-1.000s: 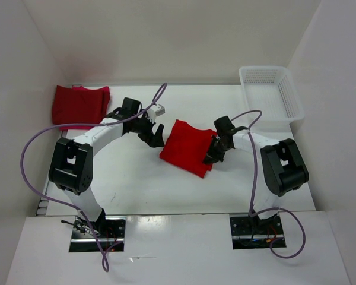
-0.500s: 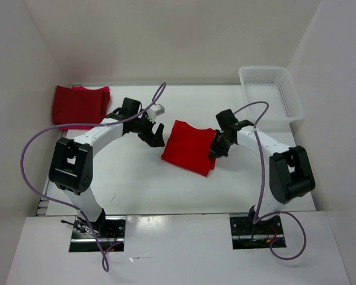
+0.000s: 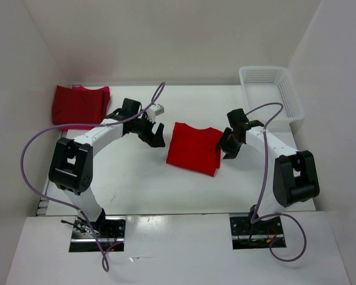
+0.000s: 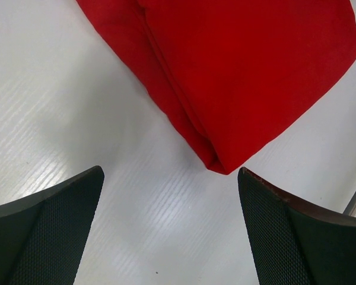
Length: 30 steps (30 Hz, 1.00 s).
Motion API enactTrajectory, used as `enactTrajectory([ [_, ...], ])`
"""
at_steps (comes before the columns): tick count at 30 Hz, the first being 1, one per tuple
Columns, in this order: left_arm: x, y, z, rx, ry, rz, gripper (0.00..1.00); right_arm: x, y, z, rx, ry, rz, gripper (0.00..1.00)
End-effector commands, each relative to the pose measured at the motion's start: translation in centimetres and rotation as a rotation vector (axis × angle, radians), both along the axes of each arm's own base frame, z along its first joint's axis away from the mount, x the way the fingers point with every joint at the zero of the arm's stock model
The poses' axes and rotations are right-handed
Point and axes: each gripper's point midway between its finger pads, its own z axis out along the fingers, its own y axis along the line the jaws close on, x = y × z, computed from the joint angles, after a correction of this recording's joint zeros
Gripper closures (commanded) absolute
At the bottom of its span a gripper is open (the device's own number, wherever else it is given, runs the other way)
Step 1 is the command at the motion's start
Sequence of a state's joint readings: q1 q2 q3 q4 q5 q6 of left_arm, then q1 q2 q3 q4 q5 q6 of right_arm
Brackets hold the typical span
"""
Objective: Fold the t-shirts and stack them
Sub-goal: Fold the long partially folded tshirt into a neat square, then put the neatly folded tshirt into the corner of the board with the left arm
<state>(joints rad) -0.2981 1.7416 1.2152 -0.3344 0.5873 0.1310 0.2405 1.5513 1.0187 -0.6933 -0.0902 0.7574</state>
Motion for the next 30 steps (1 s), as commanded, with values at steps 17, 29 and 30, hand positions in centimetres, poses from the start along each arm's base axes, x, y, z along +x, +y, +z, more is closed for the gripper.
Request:
enactTrajectory([
  [17, -1.8, -0.8, -3.2, -0.012, 0.066, 0.022, 0.00, 0.9, -2.6, -6.3, -0.167, 0.057, -0.102, 1.00],
  [29, -1.9, -1.1, -4.5, -0.031, 0.083, 0.024, 0.00, -3.2, 2.5, -6.4, 0.029, 0.120, -0.020, 1.00],
  [30, -2.0, -1.2, -4.4, -0.039, 0.086, 0.018, 0.00, -3.4, 2.4, -6.3, 0.029, 0.118, -0.020, 1.00],
])
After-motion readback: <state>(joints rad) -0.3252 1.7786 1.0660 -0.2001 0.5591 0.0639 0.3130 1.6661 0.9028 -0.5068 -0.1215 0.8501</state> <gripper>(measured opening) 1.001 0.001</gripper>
